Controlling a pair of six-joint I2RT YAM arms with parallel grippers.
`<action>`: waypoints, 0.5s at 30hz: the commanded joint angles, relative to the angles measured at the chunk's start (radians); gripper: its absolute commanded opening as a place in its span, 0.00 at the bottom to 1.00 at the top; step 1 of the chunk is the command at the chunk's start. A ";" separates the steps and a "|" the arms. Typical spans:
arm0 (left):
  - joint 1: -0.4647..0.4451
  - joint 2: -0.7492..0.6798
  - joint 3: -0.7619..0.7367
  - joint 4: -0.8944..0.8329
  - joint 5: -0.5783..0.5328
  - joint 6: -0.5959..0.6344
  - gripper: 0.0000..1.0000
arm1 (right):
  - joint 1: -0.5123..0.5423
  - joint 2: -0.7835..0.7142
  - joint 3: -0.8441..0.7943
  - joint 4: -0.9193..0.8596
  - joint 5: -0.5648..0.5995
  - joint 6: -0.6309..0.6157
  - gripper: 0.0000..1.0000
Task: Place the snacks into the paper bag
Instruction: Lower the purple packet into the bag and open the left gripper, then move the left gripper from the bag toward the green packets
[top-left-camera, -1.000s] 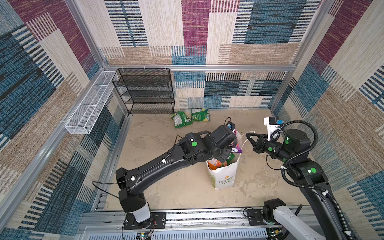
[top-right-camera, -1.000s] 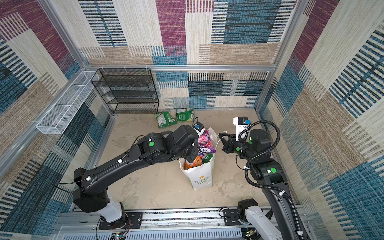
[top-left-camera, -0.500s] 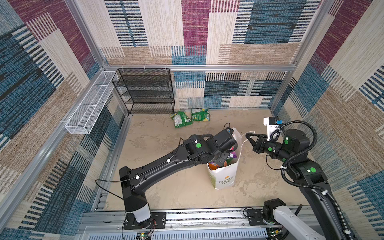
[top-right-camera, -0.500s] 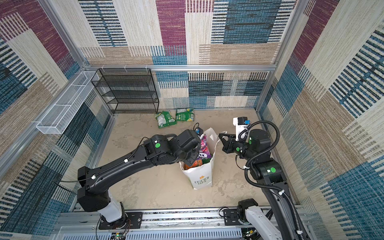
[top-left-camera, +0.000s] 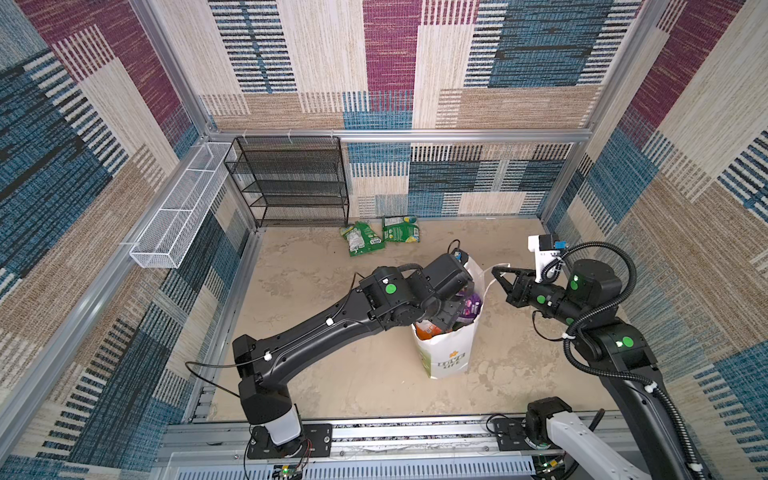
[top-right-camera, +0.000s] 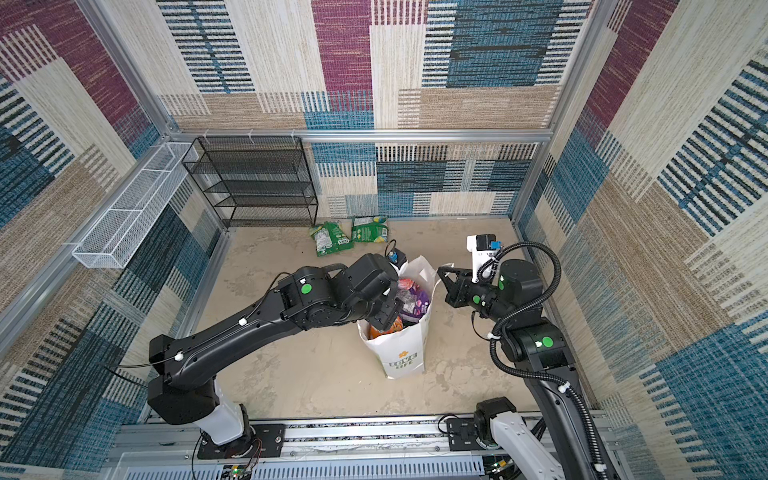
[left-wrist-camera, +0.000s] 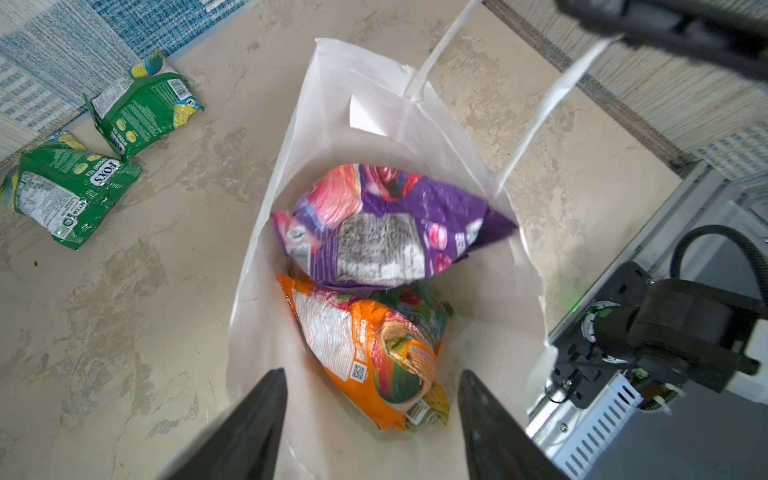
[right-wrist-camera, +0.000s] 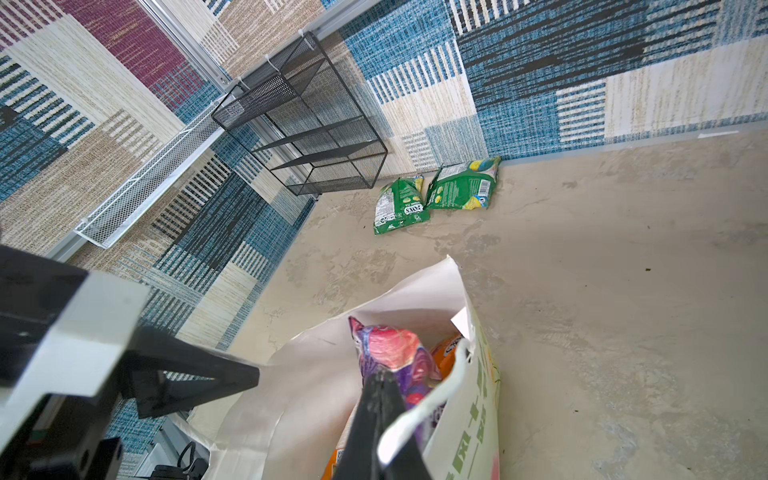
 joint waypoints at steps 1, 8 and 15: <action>0.000 -0.036 -0.006 0.063 0.083 -0.007 0.74 | 0.001 -0.003 -0.004 0.017 0.010 0.003 0.00; 0.002 -0.160 -0.079 0.199 0.144 -0.010 0.75 | 0.001 -0.003 -0.013 0.032 0.015 -0.003 0.00; 0.018 -0.395 -0.217 0.281 0.023 -0.038 0.77 | 0.001 0.011 -0.023 0.103 0.029 -0.005 0.00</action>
